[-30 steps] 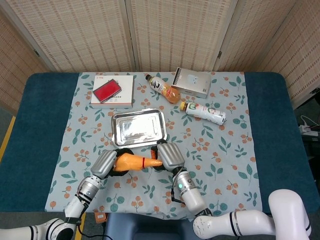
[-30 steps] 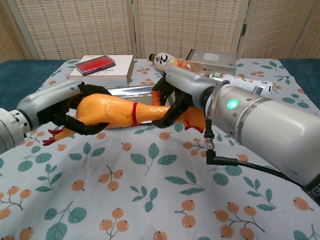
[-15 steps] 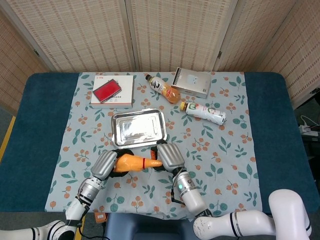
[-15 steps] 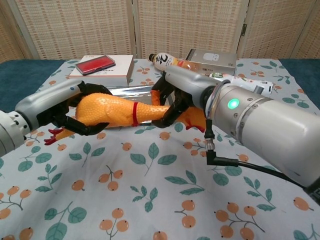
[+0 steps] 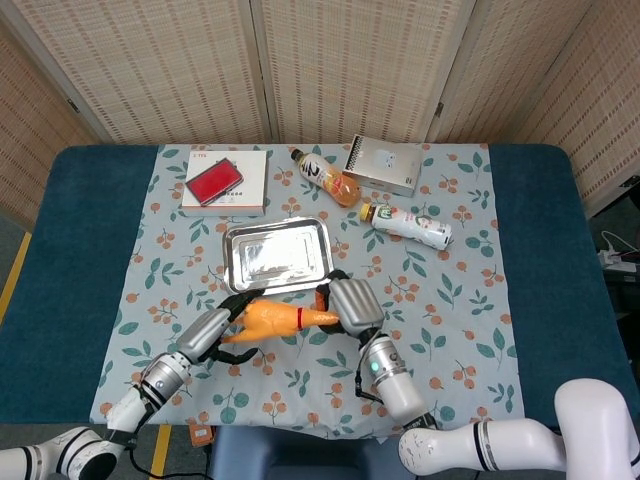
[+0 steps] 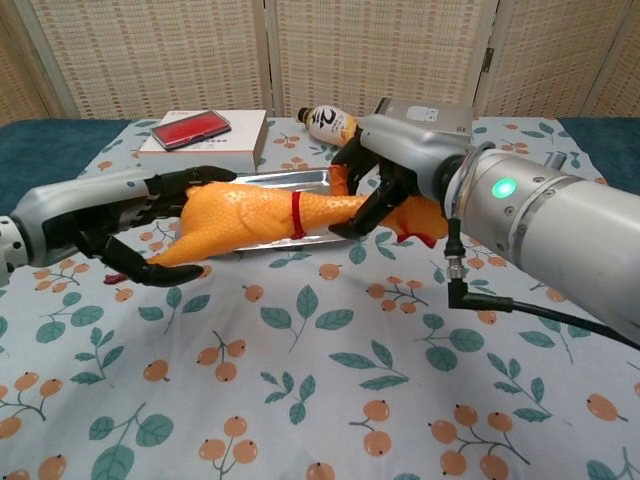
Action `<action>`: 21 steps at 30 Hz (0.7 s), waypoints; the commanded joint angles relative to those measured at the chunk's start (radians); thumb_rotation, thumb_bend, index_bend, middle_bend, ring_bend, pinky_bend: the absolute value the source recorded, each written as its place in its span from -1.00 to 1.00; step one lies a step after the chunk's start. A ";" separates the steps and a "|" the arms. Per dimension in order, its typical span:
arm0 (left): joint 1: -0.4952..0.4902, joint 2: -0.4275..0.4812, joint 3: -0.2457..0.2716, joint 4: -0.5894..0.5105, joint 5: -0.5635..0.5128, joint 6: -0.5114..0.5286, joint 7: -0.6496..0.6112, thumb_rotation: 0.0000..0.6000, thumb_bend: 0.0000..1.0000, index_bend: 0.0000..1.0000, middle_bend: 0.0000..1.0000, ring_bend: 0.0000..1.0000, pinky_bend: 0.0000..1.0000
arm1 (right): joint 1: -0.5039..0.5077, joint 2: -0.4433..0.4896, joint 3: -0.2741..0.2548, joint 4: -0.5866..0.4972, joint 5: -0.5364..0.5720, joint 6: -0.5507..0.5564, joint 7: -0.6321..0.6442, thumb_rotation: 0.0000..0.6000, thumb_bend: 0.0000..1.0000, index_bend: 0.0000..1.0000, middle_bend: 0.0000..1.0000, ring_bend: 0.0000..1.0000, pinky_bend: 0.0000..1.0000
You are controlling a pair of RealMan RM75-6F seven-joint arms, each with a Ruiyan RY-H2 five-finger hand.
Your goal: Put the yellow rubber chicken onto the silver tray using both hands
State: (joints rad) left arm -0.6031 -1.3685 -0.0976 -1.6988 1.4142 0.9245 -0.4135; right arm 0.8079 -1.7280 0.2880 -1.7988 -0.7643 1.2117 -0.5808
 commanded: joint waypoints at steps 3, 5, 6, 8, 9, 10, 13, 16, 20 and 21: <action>0.022 0.062 0.002 0.051 0.098 0.101 0.014 1.00 -0.35 -1.00 -1.00 -1.00 -1.00 | -0.014 0.032 0.004 -0.002 -0.005 -0.006 0.023 1.00 -0.39 0.81 0.15 0.24 0.72; 0.044 0.071 -0.009 0.098 0.098 0.164 0.113 1.00 -0.35 -1.00 -1.00 -1.00 -1.00 | -0.022 0.042 0.007 0.007 -0.018 -0.008 0.047 1.00 -0.39 0.81 0.15 0.24 0.72; 0.055 0.076 -0.015 0.116 0.092 0.189 0.149 1.00 -0.35 -1.00 -1.00 -1.00 -1.00 | -0.024 0.045 0.009 0.016 -0.023 -0.010 0.058 1.00 -0.39 0.81 0.15 0.24 0.72; 0.081 0.097 -0.022 0.138 0.066 0.227 0.181 1.00 -0.35 -1.00 -1.00 -1.00 -1.00 | -0.026 0.048 0.012 0.045 -0.030 -0.025 0.082 1.00 -0.39 0.81 0.15 0.24 0.72; 0.092 0.110 -0.023 0.143 0.054 0.236 0.173 1.00 -0.35 -1.00 -1.00 -1.00 -1.00 | -0.024 0.045 0.015 0.063 -0.032 -0.034 0.093 1.00 -0.39 0.81 0.15 0.24 0.72; 0.102 0.123 -0.024 0.148 0.046 0.245 0.158 1.00 -0.36 -1.00 -1.00 -1.00 -1.00 | -0.022 0.038 0.018 0.086 -0.033 -0.044 0.106 1.00 -0.39 0.81 0.15 0.24 0.72; 0.137 0.162 -0.016 0.178 0.040 0.274 0.088 1.00 -0.36 -1.00 -1.00 -1.00 -1.00 | -0.002 -0.010 0.036 0.196 -0.044 -0.084 0.161 1.00 -0.39 0.81 0.15 0.24 0.72; 0.155 0.178 -0.003 0.202 0.047 0.281 0.030 1.00 -0.36 -1.00 -1.00 -1.00 -1.00 | 0.021 -0.072 0.049 0.313 -0.073 -0.110 0.210 1.00 -0.39 0.81 0.15 0.24 0.72; 0.164 0.173 0.014 0.251 0.064 0.281 -0.020 1.00 -0.36 -1.00 -1.00 -1.00 -1.00 | 0.060 -0.193 0.070 0.523 -0.129 -0.145 0.316 1.00 -0.39 0.81 0.15 0.24 0.72; 0.164 0.169 0.016 0.262 0.064 0.277 -0.024 1.00 -0.36 -1.00 -1.00 -1.00 -1.00 | 0.070 -0.219 0.076 0.572 -0.139 -0.156 0.342 1.00 -0.39 0.81 0.15 0.24 0.72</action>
State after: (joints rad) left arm -0.4523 -1.2052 -0.0920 -1.4645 1.4736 1.1964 -0.4203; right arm 0.8372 -1.8428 0.3384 -1.3834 -0.8526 1.1001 -0.3361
